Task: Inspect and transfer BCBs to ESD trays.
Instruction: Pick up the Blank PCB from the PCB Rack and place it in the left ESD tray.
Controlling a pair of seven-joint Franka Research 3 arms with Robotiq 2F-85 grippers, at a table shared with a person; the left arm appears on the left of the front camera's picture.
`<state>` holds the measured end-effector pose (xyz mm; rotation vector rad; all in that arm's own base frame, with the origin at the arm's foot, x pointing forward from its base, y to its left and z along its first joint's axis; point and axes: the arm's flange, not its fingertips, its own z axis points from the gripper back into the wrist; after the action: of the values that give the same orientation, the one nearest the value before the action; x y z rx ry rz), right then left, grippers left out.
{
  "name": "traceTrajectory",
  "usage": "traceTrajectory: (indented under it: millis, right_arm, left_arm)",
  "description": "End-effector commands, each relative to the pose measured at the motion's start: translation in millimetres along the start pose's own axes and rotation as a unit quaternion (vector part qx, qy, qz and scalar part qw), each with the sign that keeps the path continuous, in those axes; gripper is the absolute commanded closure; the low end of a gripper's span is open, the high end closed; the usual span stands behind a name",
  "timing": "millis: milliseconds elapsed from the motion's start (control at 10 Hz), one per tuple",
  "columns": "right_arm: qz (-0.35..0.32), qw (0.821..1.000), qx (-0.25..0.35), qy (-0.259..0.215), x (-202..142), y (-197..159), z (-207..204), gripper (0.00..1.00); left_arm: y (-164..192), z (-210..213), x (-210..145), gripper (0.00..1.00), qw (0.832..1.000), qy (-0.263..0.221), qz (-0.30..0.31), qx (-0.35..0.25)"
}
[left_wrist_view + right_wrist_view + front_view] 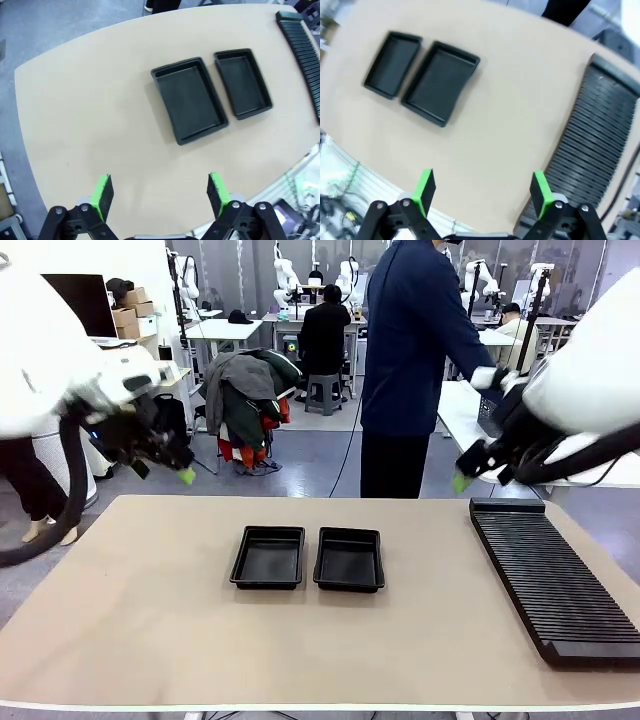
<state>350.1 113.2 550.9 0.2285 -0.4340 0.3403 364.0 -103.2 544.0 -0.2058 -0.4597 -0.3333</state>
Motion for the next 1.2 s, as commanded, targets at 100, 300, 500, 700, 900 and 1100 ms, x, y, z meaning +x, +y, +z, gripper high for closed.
traceTrajectory:
  millis: [100, 300, 500, 700, 900, 1100]
  right_arm:
    - [-0.076, 0.995, 0.059, 0.0, 4, -35, 71, 0.0]
    - [-0.112, 0.99, 0.084, 0.029, 12, -56, 107, 0.0]
    - [-0.142, 0.981, 0.115, 0.056, 20, -74, 134, 0.0]
    - [-0.176, 0.971, 0.146, 0.077, 19, -95, 147, 0.0]
    - [-0.204, 0.964, 0.152, 0.073, 16, -121, 166, 0.0]
    - [-0.224, 0.959, 0.166, 0.058, 12, -138, 178, 0.0]
  left_arm:
    - [3, 53, 18, 0.0, 0.995, 0.017, 0.078, -0.053]
    - [-4, 81, 29, 0.0, 0.99, 0.034, 0.124, -0.053]
    - [-9, 104, 46, 0.0, 0.98, 0.038, 0.174, -0.085]
    - [-5, 129, 55, 0.0, 0.974, 0.053, 0.202, -0.088]
    - [-5, 149, 60, 0.0, 0.969, 0.055, 0.225, -0.089]
    - [-4, 168, 63, 0.0, 0.965, 0.044, 0.232, -0.113]
